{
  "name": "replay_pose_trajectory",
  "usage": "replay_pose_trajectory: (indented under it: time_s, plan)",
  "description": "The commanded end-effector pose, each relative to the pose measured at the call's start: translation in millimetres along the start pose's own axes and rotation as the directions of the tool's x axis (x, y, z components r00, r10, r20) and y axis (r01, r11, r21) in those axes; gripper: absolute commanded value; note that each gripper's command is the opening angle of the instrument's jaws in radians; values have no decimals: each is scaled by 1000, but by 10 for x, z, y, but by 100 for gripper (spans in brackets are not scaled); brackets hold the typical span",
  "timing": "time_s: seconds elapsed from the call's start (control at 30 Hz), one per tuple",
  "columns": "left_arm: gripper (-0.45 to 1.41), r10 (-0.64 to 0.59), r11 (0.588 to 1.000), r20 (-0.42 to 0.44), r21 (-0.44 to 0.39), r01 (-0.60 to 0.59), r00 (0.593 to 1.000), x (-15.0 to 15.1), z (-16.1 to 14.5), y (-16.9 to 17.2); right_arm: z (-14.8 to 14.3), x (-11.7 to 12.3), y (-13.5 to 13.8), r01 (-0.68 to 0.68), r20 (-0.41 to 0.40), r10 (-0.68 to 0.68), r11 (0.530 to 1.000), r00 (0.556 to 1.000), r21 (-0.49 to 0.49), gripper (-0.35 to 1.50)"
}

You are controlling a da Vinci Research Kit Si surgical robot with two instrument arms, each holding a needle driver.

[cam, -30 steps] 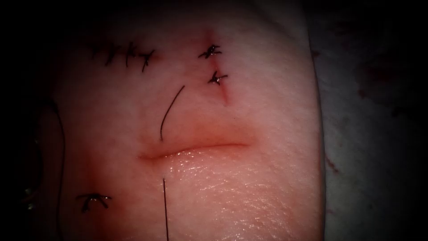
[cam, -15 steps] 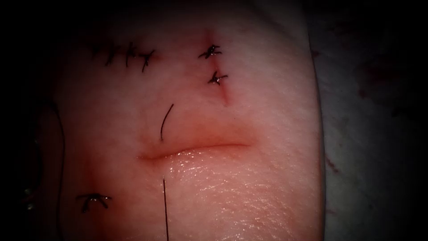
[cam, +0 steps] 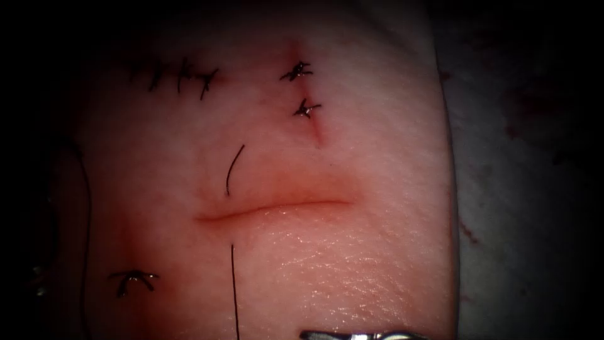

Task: Wound Closure
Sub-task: Pull the suture tail end with the right gripper to adjust it while setting the needle down with the left.

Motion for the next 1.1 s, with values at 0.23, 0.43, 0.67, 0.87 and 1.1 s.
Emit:
replay_pose_trajectory:
  time_s: [0.23, 0.43, 0.67, 0.87, 1.1]
  plan:
    - [-45, 0, 1000, 0, 2, 0, 1000, -7, 8, 0, 69, 51, 34, -248, -171, 220, 954, 960, -170, 111]
    - [-45, -5, 1000, -1, 2, 5, 1000, -8, 7, 1, 108, 64, 53, -382, -178, 346, 892, 921, -243, 115]
    - [-45, -10, 1000, -1, 2, 10, 1000, -9, 7, 1, 129, 70, 77, -505, -178, 473, 805, 863, -312, 111]
    - [-45, -8, 1000, -2, 2, 8, 1000, -11, 7, 2, 141, 70, 102, -547, -166, 522, 770, 836, -328, 110]
    - [-45, -7, 1000, -2, 3, 7, 1000, -11, 8, 3, 170, 57, 119, -561, -141, 551, 747, 823, -357, 106]
